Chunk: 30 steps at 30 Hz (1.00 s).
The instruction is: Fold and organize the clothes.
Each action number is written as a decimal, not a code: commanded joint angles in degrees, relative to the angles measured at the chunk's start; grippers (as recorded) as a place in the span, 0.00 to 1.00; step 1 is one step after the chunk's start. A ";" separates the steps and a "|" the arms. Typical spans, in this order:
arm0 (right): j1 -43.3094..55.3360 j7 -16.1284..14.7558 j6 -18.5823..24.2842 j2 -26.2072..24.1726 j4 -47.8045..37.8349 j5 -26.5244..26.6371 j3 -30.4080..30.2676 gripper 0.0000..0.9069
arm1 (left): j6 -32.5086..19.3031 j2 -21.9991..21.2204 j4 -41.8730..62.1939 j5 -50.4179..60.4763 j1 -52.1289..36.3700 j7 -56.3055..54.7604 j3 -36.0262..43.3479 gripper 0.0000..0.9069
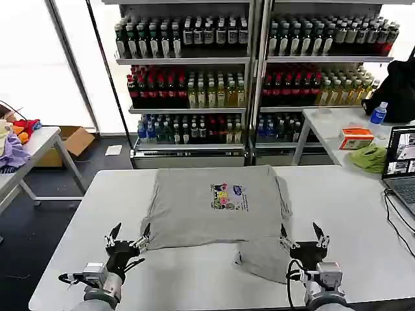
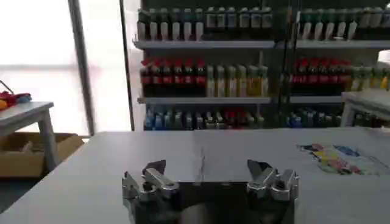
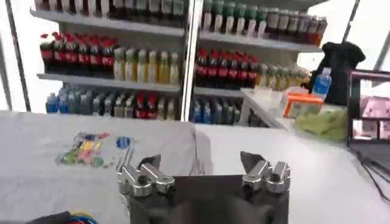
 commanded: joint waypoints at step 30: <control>-5.04 5.13 -1.19 2.24 -1.38 -0.99 -5.67 1.00 | 4.31 2.58 6.53 -1.36 -0.42 -0.99 2.95 1.00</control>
